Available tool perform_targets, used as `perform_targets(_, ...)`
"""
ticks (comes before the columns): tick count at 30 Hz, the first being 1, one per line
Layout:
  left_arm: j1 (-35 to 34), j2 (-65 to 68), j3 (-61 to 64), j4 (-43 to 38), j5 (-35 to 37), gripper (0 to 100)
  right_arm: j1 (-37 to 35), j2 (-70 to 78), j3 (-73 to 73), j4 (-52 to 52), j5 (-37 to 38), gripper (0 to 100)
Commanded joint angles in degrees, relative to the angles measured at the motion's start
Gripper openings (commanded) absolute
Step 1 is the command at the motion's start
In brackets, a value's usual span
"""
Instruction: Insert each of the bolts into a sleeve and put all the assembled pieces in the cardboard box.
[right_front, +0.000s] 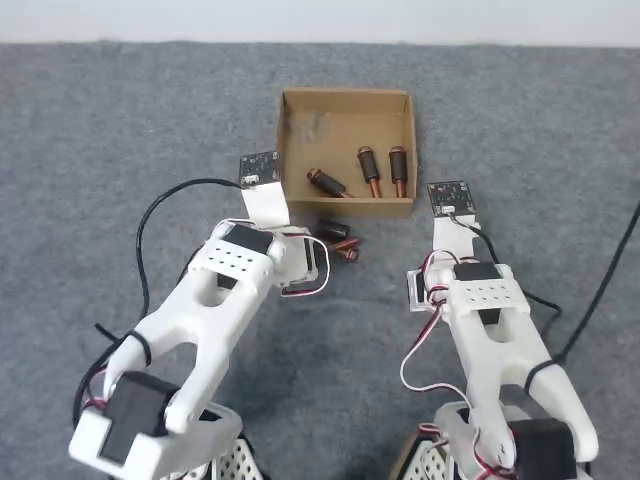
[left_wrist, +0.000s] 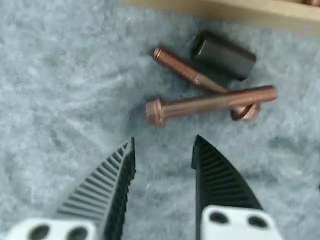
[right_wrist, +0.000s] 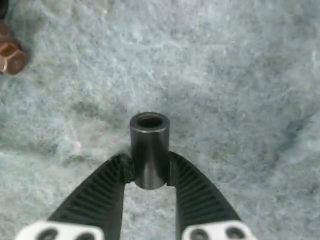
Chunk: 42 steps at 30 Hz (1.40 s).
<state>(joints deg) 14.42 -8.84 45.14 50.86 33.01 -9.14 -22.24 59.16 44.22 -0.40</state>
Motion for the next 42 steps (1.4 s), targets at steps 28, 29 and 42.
perform_targets(28, -16.44, 11.43, -14.99, 0.35, 3.87, 5, 0.92, -2.95, -0.53, -1.01, -0.44, 0.7)
perform_targets(29, -16.09, 11.43, -15.52, 1.32, 3.96, 5, 0.92, -2.95, -0.53, -1.01, -0.44, 0.7)
perform_targets(42, -10.2, 12.13, -21.23, 12.31, 11.08, 5, 0.92, -2.95, -0.53, -1.1, -0.35, 0.7)
